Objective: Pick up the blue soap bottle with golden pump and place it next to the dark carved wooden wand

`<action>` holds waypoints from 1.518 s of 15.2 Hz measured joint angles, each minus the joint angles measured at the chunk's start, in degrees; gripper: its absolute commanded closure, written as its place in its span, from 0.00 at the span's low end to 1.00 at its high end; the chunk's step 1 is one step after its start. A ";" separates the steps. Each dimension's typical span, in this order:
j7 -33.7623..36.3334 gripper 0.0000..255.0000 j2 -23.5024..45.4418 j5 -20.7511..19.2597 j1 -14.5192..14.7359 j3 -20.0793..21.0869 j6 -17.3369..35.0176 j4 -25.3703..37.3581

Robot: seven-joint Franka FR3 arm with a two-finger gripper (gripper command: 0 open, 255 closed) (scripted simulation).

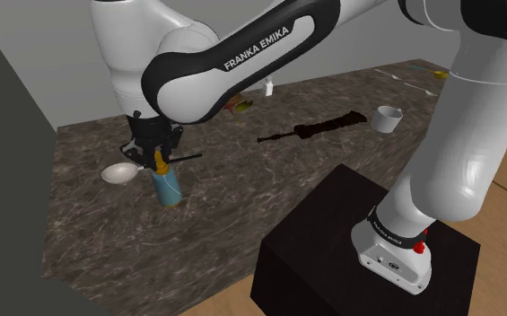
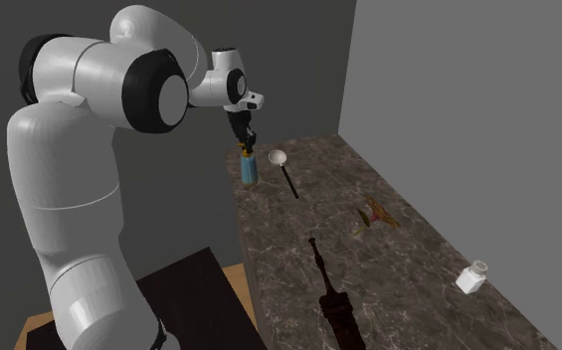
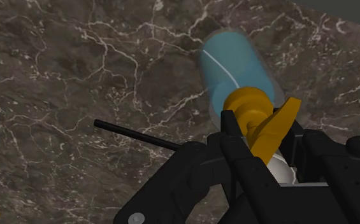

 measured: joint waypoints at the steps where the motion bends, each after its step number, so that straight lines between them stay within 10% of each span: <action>1: -0.27 1.00 -0.33 0.29 -0.12 0.07 -0.46 0.20; 23: -3.91 1.00 -4.73 4.52 -0.56 1.22 -15.84 12.25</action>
